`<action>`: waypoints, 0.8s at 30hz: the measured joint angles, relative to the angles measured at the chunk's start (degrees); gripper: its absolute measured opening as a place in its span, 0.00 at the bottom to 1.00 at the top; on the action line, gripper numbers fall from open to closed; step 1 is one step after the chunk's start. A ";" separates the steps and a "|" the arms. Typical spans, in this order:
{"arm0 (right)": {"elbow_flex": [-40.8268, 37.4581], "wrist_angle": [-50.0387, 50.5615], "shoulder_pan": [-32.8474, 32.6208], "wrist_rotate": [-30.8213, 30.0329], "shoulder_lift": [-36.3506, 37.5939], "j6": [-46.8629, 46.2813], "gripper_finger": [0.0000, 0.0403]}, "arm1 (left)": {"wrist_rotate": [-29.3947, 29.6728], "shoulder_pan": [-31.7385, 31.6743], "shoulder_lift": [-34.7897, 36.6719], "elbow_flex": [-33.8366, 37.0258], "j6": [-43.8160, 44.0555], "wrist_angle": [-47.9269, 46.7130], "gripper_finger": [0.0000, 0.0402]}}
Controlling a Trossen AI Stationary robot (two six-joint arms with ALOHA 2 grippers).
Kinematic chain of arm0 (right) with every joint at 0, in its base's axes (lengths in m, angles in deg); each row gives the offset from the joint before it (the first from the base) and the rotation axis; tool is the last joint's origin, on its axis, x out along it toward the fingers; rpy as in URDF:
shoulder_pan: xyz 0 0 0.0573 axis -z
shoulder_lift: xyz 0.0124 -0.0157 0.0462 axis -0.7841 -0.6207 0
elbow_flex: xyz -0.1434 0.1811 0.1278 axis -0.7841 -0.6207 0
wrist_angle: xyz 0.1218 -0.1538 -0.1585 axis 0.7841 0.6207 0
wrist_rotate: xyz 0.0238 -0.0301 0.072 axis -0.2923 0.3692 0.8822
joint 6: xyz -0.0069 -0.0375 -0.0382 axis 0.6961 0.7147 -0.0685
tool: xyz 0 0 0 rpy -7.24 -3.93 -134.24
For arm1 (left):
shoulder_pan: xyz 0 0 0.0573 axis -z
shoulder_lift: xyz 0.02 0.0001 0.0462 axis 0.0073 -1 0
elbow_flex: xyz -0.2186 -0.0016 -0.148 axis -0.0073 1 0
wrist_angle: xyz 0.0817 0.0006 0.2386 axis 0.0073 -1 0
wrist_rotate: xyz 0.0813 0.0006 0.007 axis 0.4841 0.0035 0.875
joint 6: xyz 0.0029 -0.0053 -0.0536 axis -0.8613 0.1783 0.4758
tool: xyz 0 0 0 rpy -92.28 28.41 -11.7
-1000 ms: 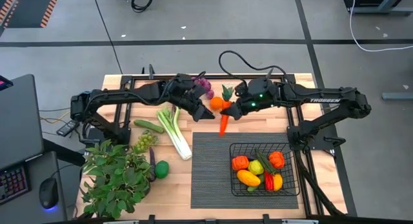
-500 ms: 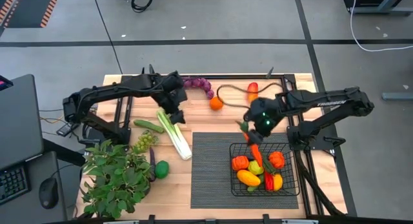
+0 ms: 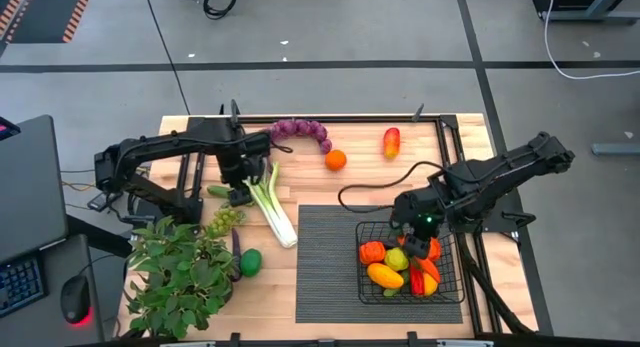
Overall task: Build produce basket
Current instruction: Put the carrot into the wire basket, then put the cucumber into the wire basket
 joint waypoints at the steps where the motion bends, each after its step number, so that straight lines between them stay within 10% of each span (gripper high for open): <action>1: -0.07 0.49 -0.57 -0.48 -0.02 -0.09 0.36 | -0.01 -0.31 0.01 0.43 -0.52 -0.74 0.55; 13: -2.31 4.17 -5.13 -6.77 0.00 -5.76 0.68 | 1.17 -3.66 0.00 12.86 -5.46 -1.62 0.55; 24: -2.33 5.37 -5.42 -9.06 0.00 -6.28 0.99 | 21.54 -3.17 -0.02 20.90 -13.96 1.97 0.60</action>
